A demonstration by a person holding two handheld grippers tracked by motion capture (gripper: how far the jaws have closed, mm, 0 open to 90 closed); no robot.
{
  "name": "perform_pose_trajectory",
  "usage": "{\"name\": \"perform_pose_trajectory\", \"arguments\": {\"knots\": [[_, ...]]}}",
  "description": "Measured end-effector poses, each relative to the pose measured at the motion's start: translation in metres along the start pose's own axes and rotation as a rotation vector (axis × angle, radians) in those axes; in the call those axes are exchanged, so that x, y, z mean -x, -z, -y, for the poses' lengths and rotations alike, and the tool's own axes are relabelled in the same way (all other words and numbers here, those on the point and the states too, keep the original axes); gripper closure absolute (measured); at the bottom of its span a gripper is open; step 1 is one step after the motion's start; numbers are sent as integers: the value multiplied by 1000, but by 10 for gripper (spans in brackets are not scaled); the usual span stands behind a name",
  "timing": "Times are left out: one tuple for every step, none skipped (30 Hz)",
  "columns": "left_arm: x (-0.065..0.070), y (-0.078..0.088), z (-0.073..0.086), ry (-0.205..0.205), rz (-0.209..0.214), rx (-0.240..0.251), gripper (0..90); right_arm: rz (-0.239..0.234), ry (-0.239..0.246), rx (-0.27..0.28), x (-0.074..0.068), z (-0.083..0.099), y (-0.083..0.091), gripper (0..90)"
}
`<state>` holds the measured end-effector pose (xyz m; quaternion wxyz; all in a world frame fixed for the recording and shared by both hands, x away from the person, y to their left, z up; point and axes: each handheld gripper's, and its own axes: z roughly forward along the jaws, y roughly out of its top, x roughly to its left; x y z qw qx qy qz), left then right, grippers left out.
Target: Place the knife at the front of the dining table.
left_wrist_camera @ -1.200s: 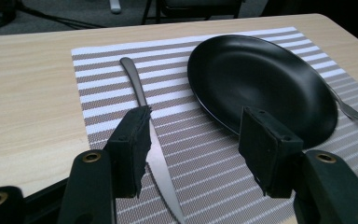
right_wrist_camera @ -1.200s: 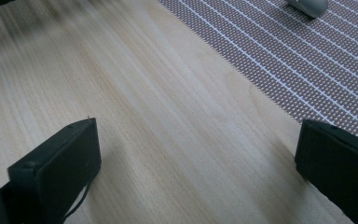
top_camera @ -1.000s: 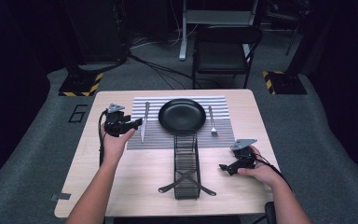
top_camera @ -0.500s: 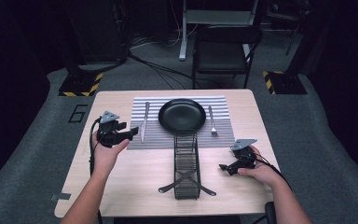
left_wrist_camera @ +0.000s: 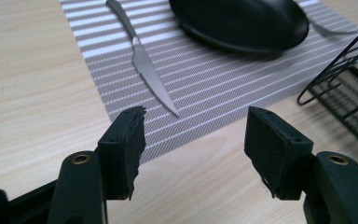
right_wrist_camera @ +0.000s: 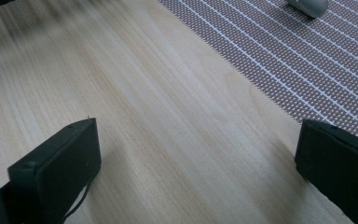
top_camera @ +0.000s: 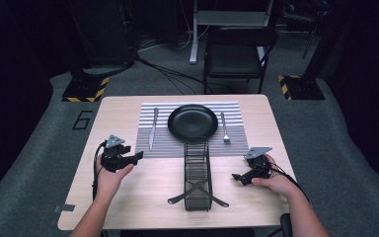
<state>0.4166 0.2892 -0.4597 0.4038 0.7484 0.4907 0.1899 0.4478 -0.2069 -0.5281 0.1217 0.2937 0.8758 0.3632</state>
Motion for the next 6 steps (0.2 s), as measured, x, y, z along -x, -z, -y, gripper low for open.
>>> {"name": "perform_pose_trajectory", "arguments": {"knots": [[-2, -2, 4, 0, -4, -3, 373, 1, 0, 0, 0, 0, 0, 0], [-3, -3, 9, -4, -16, -6, 371, 0, 0, 0, 0, 0, 0, 0], [-5, -6, 14, -10, -36, -12, 368, 0, 0, 0, 0, 0, 0, 0], [-8, -8, 20, -15, -54, -19, 360, 0, 0, 0, 0, 0, 0, 0], [-11, -11, 26, -16, -71, -28, 357, 0, 0, 0, 0, 0, 0, 0], [-14, -13, 30, -9, -80, -32, 357, 0, 0, 0, 0, 0, 0, 0]]}}
